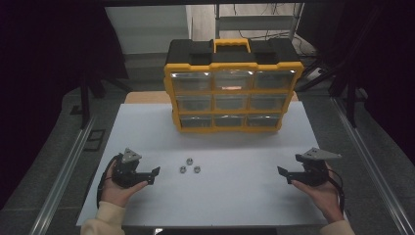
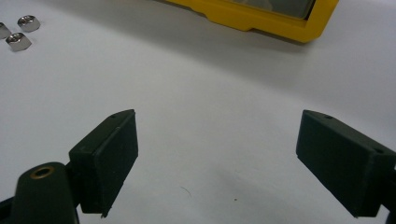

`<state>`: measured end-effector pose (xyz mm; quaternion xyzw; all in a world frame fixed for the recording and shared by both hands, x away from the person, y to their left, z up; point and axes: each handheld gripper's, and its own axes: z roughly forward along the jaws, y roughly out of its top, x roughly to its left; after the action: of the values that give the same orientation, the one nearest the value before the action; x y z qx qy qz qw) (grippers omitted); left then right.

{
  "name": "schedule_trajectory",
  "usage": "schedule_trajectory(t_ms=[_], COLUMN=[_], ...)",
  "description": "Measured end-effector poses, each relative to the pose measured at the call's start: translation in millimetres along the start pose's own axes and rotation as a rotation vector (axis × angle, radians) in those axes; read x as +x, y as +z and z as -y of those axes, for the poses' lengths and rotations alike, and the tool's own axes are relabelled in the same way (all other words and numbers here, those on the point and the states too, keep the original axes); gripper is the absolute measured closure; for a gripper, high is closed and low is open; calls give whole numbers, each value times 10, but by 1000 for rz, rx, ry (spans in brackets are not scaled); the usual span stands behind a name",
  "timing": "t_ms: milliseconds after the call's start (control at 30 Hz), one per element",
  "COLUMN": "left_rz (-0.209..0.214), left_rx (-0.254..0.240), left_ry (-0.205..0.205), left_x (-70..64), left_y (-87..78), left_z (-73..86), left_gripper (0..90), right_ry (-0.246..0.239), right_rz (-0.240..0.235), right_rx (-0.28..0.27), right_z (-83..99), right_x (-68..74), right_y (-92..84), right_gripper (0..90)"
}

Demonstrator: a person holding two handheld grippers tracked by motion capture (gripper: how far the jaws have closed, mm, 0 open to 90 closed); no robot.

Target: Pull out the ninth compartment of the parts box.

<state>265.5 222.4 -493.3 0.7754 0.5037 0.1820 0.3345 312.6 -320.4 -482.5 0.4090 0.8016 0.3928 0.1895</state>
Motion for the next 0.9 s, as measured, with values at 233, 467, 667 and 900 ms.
schedule_trajectory(t_ms=[233, 467, 667, 900], left_rz=[-7, -13, -15, -15], left_rx=[-6, -12, -11, -14], left_ry=[-4, -1, -1, -13], left_x=[9, 20, 25, 55], left_y=[-9, -19, -12, -16], left_z=[6, 22, 28, 38], left_gripper=[119, 118, 119, 123], right_ry=[-4, -1, 13, 27], right_rz=[5, 21, 24, 35], right_rx=[-1, -16, -24, -16], right_z=[4, 6, 9, 45], right_x=[13, 36, 40, 16], right_y=[-12, -63, -81, -87], right_gripper=[136, 131, 121, 121])
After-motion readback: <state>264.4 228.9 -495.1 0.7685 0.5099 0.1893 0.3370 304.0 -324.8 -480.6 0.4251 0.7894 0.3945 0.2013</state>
